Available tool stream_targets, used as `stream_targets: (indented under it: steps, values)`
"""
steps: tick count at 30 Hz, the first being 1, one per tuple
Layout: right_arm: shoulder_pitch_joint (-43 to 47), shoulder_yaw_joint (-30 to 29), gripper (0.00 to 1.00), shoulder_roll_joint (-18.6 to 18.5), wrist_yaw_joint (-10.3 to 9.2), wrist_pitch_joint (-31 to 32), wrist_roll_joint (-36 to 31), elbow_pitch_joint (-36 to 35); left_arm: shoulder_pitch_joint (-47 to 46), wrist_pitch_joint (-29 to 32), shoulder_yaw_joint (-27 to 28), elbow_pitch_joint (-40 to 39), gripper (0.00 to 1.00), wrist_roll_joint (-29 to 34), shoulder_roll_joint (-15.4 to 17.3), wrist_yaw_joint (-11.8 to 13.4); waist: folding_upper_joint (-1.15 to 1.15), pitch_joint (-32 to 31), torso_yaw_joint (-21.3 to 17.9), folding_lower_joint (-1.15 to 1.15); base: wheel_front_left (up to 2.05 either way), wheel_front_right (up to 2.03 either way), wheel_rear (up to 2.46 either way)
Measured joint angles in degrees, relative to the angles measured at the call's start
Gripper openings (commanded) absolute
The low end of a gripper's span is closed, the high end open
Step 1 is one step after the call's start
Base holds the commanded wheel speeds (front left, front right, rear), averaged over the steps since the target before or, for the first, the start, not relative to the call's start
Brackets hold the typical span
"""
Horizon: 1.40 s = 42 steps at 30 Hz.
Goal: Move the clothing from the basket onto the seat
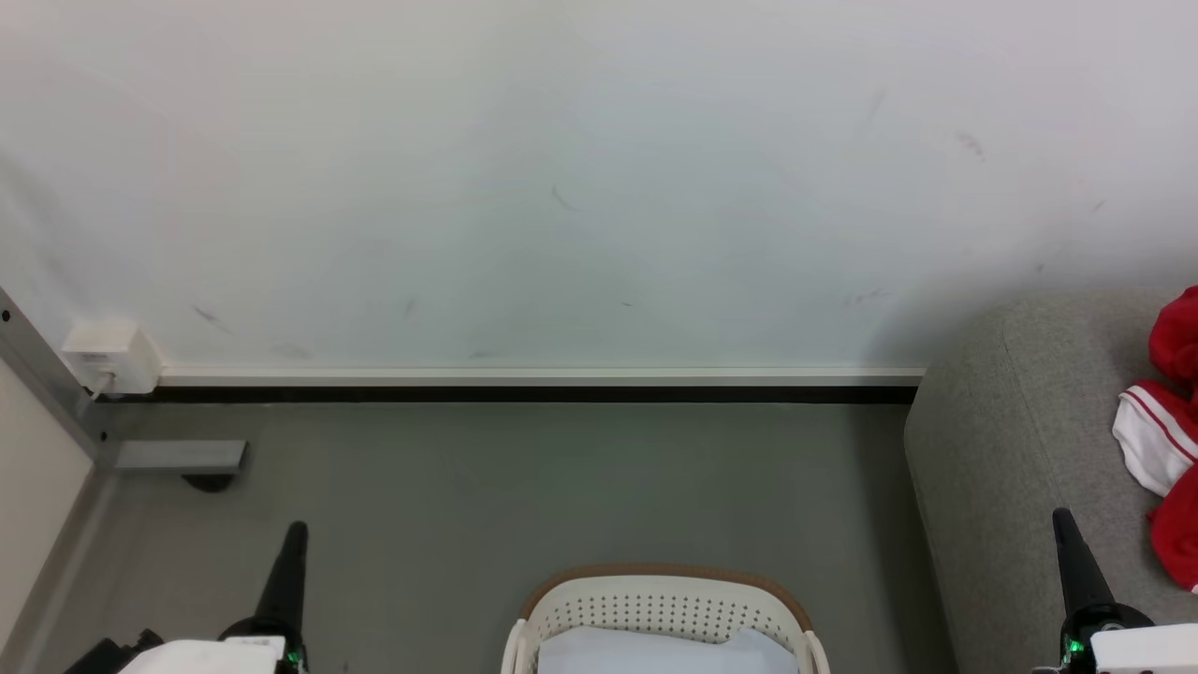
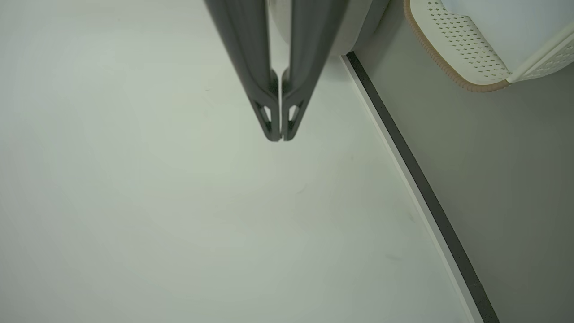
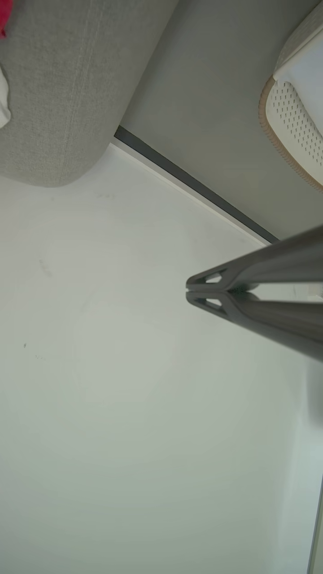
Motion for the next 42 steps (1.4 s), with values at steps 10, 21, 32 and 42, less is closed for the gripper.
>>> stream_targets:
  steps: [10, 21, 32, 42]
  values:
    - [-0.5, -1.0, 0.0, 0.3, 0.0, 1.2, 3.9, 0.0, -0.4, 1.1, 0.3, -0.1, 0.0, -4.4, 0.0, -0.3, 0.0, 0.2, 0.4, 0.0, 0.0, 0.0, 0.0]
    - [-0.9, -2.0, 0.0, 0.6, 0.0, 2.5, 7.8, 0.0, -1.0, 2.5, 0.6, -0.3, 0.0, -8.7, 0.0, -0.8, 0.0, 0.4, 0.8, 0.0, 0.0, 0.0, 0.0]
    - [-1.1, -2.9, 0.0, 0.9, 0.0, 3.6, 11.4, 0.0, -1.4, 3.5, 1.0, -0.4, 0.0, -12.6, 0.0, -1.0, 0.0, 0.6, 1.2, 0.0, 0.0, 0.0, 0.0]
    - [-1.1, -3.1, 0.0, 1.0, 0.0, 3.8, 11.9, 0.0, -1.5, 3.5, 1.0, -0.4, 0.0, -13.0, 0.0, -1.1, 0.0, 0.6, 1.3, 0.0, 0.0, 0.0, 0.0]
